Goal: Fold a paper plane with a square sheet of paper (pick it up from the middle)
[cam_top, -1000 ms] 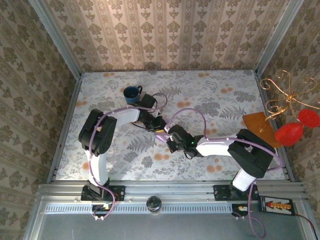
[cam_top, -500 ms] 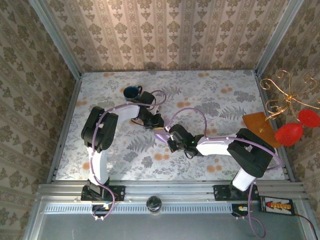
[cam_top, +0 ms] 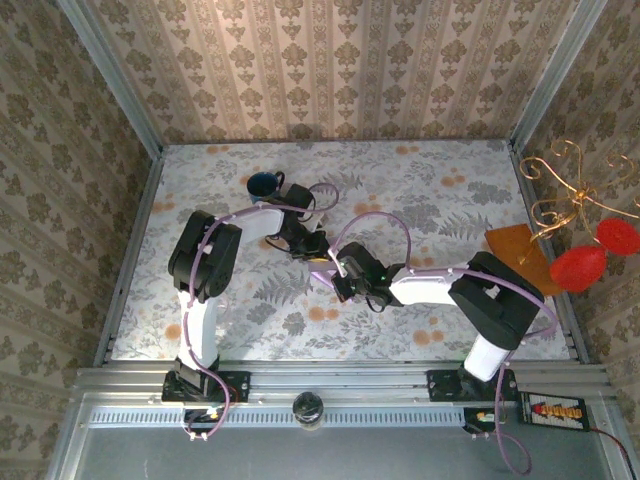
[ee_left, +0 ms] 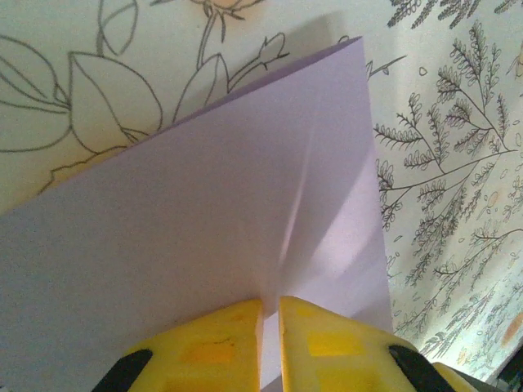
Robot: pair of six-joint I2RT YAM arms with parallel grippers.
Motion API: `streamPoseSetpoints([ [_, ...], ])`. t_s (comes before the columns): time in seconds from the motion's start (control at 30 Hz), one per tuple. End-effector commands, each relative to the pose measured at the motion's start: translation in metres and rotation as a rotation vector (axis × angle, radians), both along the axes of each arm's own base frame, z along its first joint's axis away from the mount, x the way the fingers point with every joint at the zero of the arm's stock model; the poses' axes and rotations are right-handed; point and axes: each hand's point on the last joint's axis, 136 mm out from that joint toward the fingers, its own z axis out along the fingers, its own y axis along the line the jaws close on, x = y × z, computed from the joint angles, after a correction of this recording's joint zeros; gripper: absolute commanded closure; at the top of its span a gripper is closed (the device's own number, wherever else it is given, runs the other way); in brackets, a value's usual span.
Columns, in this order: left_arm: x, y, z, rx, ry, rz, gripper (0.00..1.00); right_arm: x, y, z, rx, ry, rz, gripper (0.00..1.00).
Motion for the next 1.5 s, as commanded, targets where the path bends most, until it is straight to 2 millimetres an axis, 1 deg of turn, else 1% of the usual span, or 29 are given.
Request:
streamPoseSetpoints([
  [0.0,-0.012,0.003,-0.012,0.025,0.05,-0.033,0.87,0.001,0.0,-0.004,-0.011,0.028,0.002,0.97],
  [0.17,-0.013,0.003,-0.013,0.022,0.054,-0.035,0.87,0.004,-0.002,-0.004,-0.012,0.03,-0.008,0.97],
  [0.37,-0.013,0.003,-0.013,0.018,0.055,-0.03,0.88,0.004,0.0,-0.005,-0.009,0.039,0.0,0.97],
  [0.57,-0.011,0.001,-0.011,0.006,0.052,-0.028,0.88,0.003,0.003,-0.007,-0.004,0.053,0.017,0.97],
  [0.8,-0.011,0.002,-0.011,0.002,0.051,-0.024,0.88,0.001,0.003,-0.01,-0.004,0.067,0.016,0.97],
  [0.97,-0.008,0.0,-0.006,-0.012,0.044,-0.012,0.87,-0.001,0.002,-0.013,-0.005,0.085,0.014,0.97],
  [1.1,0.002,-0.001,0.005,-0.043,0.023,0.032,0.87,-0.002,0.001,-0.015,-0.007,0.095,0.01,0.97],
  [1.17,0.011,-0.001,0.016,-0.087,0.006,0.077,0.86,-0.004,0.001,-0.018,-0.008,0.105,0.01,0.97],
  [1.27,0.024,0.006,0.031,-0.147,-0.021,0.156,0.86,-0.005,0.001,-0.021,-0.008,0.118,0.009,0.97],
  [1.37,0.033,0.016,0.043,-0.186,-0.038,0.227,0.85,-0.006,0.002,-0.023,-0.005,0.13,0.009,0.96],
  [1.47,0.027,0.021,0.047,-0.197,-0.035,0.256,0.83,-0.007,0.003,-0.023,0.001,0.141,0.007,0.96],
])
